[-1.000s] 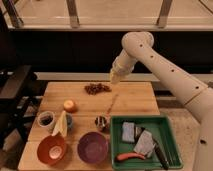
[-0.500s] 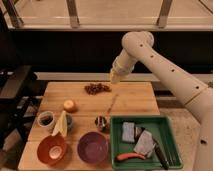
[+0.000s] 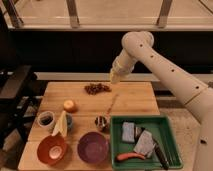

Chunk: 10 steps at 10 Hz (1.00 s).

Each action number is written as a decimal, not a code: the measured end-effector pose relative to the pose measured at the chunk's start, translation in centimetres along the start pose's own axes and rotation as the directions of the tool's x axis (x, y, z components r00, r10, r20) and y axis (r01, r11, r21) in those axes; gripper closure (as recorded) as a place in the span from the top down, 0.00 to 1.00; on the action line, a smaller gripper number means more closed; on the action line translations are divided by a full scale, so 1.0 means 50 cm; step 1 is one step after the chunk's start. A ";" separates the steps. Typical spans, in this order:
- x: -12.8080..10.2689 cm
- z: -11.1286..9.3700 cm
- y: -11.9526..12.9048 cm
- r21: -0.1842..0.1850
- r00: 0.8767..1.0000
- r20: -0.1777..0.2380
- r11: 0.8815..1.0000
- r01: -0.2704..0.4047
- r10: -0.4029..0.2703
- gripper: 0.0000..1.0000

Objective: Place fork in purple bowl

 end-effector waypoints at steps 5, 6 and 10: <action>0.006 -0.003 0.004 -0.026 1.000 -0.022 1.000 -0.012 0.011 0.19; 0.010 -0.001 0.007 -0.033 1.000 -0.023 0.999 -0.019 0.019 0.29; 0.020 0.020 0.042 -0.056 0.996 -0.023 0.994 -0.091 0.090 0.69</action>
